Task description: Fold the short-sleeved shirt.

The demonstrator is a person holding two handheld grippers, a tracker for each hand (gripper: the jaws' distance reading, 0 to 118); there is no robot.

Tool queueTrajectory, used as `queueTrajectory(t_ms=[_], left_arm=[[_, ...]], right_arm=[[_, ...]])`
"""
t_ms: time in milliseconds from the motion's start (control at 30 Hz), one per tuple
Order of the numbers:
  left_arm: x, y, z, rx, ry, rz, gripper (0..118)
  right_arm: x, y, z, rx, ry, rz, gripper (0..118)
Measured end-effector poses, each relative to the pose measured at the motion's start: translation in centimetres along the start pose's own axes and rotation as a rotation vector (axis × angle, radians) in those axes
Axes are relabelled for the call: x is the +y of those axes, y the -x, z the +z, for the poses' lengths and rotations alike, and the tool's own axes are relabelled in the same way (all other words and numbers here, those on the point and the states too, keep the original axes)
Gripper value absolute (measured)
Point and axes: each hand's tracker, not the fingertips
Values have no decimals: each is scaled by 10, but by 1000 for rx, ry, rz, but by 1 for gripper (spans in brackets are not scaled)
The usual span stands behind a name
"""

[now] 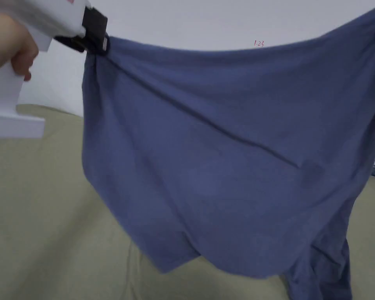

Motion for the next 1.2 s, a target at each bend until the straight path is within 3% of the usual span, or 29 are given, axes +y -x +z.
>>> queueTrajectory(t_ms=[167,267,567,867,1200], left_arm=[[57,2,-7,29,-81,-7,7],[83,1,-11,75,-120,-60,7],[124,3,-16,128,-177,-79,7],[94,15,-24,92,-135,-96,7],[-4,28,-15,19,-22,-56,7]], right_arm=[[36,0,-2,-52,-82,14,0],[57,1,-2,-77,-127,-18,0],[97,11,-3,-89,-186,38,0],[52,14,-1,-41,-119,44,0],[-36,16,55,56,-46,-8,0]])
